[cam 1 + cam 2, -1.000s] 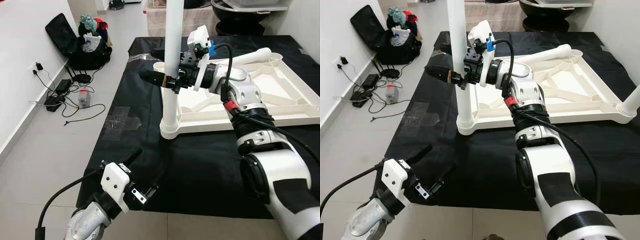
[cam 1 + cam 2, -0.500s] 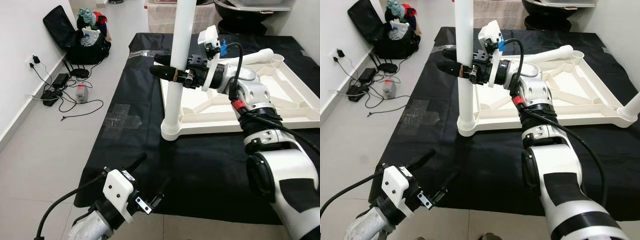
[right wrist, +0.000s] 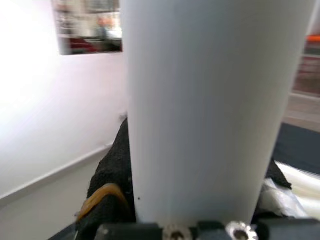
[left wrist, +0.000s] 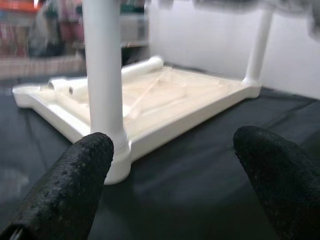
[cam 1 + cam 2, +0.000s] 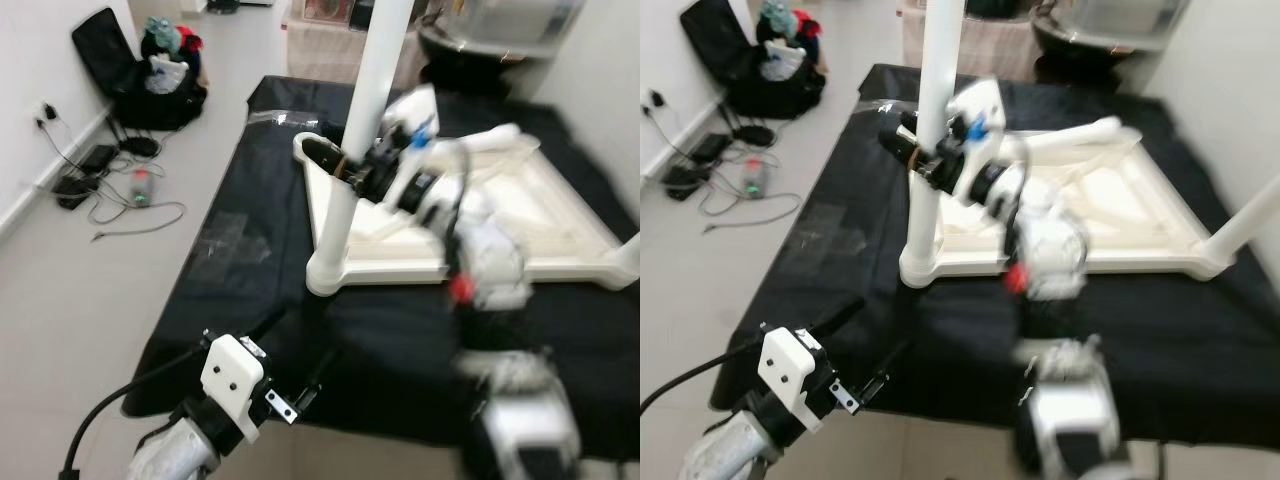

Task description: Building children table

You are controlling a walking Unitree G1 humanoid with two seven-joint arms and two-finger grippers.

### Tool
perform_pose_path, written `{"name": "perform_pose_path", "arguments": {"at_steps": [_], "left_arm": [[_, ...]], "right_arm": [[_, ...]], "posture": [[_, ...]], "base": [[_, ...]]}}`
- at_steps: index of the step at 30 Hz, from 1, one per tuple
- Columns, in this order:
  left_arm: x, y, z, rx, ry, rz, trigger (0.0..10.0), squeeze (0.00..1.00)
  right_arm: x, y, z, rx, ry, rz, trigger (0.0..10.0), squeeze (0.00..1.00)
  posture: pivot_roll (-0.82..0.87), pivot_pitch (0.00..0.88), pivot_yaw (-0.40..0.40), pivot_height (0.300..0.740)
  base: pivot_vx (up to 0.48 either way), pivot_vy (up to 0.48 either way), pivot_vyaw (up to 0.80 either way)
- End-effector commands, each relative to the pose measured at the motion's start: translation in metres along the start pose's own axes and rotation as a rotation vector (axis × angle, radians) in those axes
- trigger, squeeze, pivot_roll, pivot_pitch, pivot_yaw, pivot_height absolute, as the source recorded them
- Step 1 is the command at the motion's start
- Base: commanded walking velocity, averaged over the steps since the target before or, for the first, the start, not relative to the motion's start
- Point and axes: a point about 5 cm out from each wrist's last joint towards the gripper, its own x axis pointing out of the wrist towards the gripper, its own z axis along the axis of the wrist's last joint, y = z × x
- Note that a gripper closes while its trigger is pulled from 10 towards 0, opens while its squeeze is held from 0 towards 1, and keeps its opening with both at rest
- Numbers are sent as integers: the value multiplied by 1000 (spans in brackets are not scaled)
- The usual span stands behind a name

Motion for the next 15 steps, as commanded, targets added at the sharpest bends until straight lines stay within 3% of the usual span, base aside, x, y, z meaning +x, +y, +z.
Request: {"name": "perform_pose_path", "arguments": {"at_steps": [1, 3, 7, 8, 10, 11, 14, 15], "left_arm": [[-2, 0, -3, -12, 17, 10, 10000, 0], [-1, 2, -5, -15, 18, 9, 10000, 0], [4, 5, -8, -26, 17, -1, 10000, 0], [5, 5, -8, -24, 15, 0, 10000, 0], [5, 5, -8, -24, 15, 0, 10000, 0], [5, 5, -8, -21, 12, 6, 10000, 0], [6, 5, -7, -18, 10, 15, 10000, 0], [6, 4, -7, -18, 10, 17, 10000, 0]], "right_arm": [[-34, -12, -78, -5, 339, -251, 0, 0], [-38, -7, -84, -3, 356, -261, 0, 0], [-25, -4, -75, -15, 344, -201, 0, 0], [-21, -1, -72, -17, 352, -151, 2941, 0], [-21, -1, -72, -17, 352, -151, 2941, 0], [-16, 2, -66, -3, 332, -101, 10000, 0], [-11, 11, -50, 29, 281, 26, 10000, 0], [-10, 15, -44, 38, 260, 87, 10000, 1000]], "posture": [[-31, 131, -64, 740], [-35, 120, -65, 740], [-48, 102, -71, 740], [-50, 100, -71, 740], [-50, 100, -71, 740], [-50, 100, -71, 740], [-47, 109, -70, 740], [-44, 117, -72, 740]], "base": [[0, 0, 0], [0, 0, 0], [0, 0, 0], [0, 0, 0], [0, 0, 0], [0, 0, 0], [0, 0, 0], [0, 0, 0]]}}
